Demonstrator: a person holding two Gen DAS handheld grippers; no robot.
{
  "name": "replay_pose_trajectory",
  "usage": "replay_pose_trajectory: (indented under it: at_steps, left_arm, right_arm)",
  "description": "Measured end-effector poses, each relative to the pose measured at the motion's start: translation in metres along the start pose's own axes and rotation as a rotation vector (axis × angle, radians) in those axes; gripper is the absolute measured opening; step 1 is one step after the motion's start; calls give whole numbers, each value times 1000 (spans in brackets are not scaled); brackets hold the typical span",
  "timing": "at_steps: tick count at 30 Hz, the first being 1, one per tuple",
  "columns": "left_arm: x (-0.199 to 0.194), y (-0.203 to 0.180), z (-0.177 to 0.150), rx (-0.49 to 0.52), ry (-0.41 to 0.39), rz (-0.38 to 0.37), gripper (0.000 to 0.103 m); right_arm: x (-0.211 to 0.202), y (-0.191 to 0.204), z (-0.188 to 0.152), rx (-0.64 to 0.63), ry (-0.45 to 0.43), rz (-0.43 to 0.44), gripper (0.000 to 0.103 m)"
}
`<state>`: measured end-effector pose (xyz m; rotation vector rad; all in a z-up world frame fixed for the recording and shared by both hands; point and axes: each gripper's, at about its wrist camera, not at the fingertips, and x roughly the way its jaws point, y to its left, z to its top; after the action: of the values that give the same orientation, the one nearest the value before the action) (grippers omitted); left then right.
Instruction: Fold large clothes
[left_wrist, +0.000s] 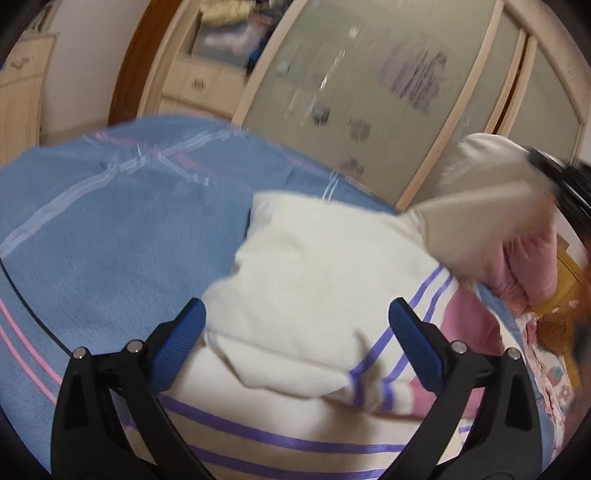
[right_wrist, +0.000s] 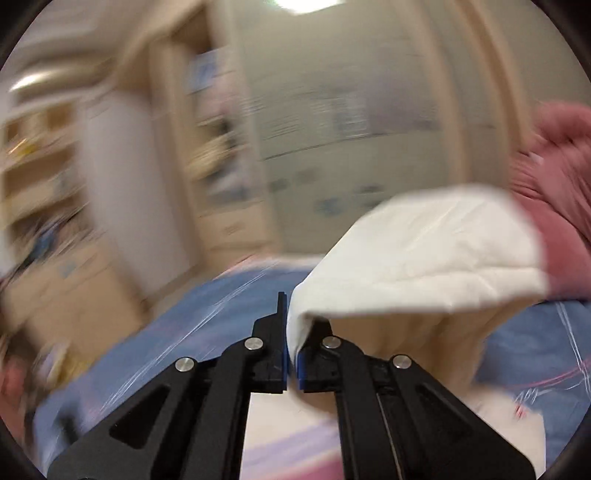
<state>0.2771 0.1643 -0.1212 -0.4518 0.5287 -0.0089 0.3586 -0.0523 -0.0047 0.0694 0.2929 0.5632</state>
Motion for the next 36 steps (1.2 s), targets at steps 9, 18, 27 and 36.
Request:
replay_pose_trajectory:
  at_steps: [9, 18, 27, 36]
  left_arm:
    - [-76, -38, 3, 63, -75, -16, 101]
    - [-92, -54, -23, 53, 42, -71, 101]
    - [-109, -64, -45, 18, 110, -70, 101]
    - [-125, -67, -45, 2, 102, -55, 101]
  right_arm:
    - [-88, 50, -167, 99, 428, 52, 72]
    - [-194, -23, -170, 346, 392, -53, 87]
    - [-181, -155, -188, 778, 205, -213, 99]
    - [-146, -99, -214, 1142, 159, 335, 13]
